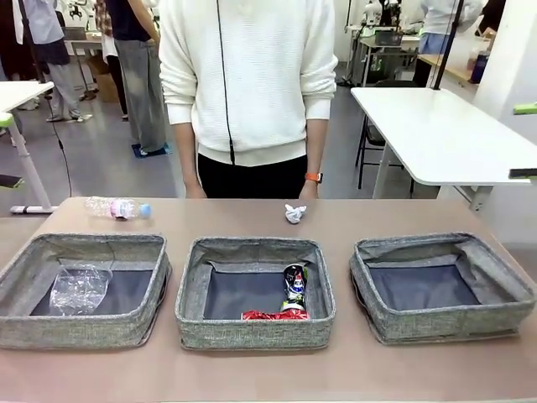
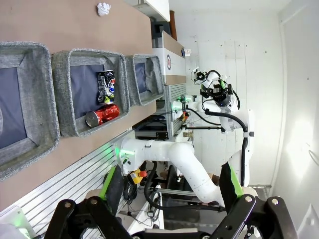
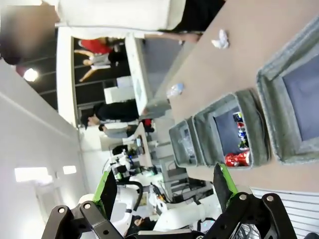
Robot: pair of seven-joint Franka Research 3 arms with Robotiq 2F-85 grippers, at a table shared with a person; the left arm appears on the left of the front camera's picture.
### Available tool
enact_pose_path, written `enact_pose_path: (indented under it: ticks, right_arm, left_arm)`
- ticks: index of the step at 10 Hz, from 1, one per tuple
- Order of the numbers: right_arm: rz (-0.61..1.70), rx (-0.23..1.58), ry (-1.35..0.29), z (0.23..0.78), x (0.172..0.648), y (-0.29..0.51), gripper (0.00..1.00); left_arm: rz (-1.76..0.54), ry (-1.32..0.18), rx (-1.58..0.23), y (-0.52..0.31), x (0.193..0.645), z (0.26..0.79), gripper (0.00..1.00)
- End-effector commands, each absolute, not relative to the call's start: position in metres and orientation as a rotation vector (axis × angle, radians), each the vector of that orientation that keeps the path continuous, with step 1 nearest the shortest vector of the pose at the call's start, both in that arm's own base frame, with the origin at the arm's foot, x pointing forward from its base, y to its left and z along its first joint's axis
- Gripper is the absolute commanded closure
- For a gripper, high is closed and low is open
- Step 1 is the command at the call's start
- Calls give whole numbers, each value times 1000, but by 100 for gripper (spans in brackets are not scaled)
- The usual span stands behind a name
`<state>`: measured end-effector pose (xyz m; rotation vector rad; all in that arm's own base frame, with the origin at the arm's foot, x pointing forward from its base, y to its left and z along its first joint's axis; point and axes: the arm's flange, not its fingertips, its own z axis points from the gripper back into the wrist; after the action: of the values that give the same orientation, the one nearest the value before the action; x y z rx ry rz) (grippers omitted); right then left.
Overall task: Sort the waste into the appropriate baskets.
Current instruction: Place the picked waste into the Fabric basket indicated by the person, then pick up the waste item pointed out by the person.
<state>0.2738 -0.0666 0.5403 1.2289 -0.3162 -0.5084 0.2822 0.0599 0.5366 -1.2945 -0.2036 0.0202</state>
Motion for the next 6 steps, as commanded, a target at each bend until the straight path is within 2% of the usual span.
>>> enact_pose_path:
  ticks: [1,6]
  right_arm:
    - [-479,1220,-311,537,276,-61,0]
    - [-479,1220,-311,537,276,-61,0]
  left_arm:
    - [4,-210,-1303,59,281,536,0]
    - [4,-210,-1303,59,281,536,0]
